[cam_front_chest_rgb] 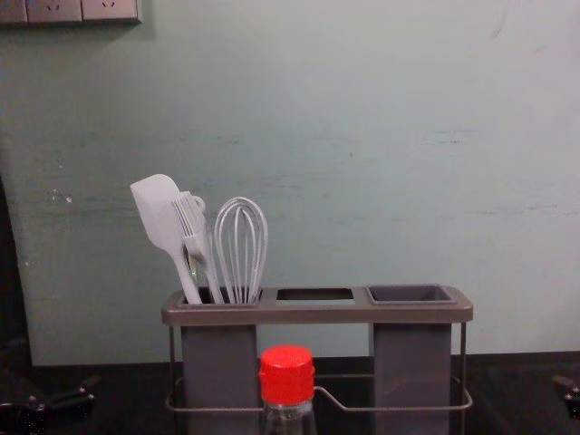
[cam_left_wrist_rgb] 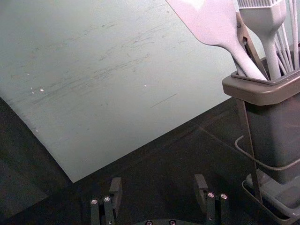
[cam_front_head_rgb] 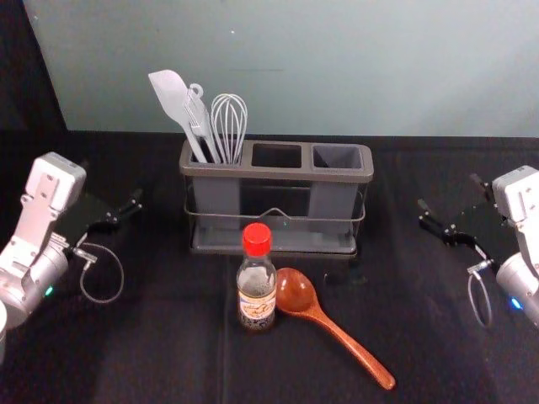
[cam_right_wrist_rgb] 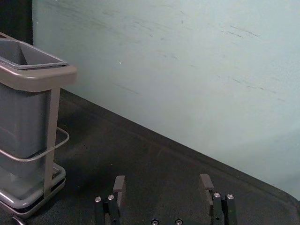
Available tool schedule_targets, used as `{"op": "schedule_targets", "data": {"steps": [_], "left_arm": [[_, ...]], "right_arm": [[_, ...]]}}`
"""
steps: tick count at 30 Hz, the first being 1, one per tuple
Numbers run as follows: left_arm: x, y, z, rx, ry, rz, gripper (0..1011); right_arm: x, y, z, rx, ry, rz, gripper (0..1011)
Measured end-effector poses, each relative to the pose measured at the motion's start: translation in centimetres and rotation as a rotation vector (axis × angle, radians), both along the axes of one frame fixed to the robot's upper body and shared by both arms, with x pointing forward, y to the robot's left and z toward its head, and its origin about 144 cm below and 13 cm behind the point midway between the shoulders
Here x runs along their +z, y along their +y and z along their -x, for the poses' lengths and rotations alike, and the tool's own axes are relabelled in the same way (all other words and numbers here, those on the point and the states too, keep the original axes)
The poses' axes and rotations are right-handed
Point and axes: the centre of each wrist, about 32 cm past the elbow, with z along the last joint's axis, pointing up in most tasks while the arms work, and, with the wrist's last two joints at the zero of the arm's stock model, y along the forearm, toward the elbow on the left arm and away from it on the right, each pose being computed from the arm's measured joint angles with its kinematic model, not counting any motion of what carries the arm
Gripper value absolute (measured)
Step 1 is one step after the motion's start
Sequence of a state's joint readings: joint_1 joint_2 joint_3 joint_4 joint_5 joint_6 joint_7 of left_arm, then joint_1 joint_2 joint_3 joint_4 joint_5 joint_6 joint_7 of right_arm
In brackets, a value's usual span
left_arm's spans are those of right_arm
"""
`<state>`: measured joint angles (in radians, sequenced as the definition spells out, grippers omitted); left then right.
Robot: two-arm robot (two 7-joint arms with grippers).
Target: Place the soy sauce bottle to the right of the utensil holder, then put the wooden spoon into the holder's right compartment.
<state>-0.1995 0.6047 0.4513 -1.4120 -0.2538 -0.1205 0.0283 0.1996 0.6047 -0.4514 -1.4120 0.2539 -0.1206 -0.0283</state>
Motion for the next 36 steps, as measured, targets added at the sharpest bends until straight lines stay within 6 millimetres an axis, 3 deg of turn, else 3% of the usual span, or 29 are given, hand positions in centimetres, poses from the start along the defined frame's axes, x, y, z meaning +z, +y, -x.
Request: {"op": "schedule_targets", "data": {"steps": [30, 36], "left_arm": [[0.0, 0.0, 0.0, 0.0, 0.0, 0.0, 1005], [0.0, 0.0, 0.0, 0.0, 0.0, 0.0, 1005]], "right_arm": [[0.0, 0.0, 0.0, 0.0, 0.0, 0.0, 1003], [1.3, -0.7, 0.9, -0.003, -0.029, -0.006, 1002]]}}
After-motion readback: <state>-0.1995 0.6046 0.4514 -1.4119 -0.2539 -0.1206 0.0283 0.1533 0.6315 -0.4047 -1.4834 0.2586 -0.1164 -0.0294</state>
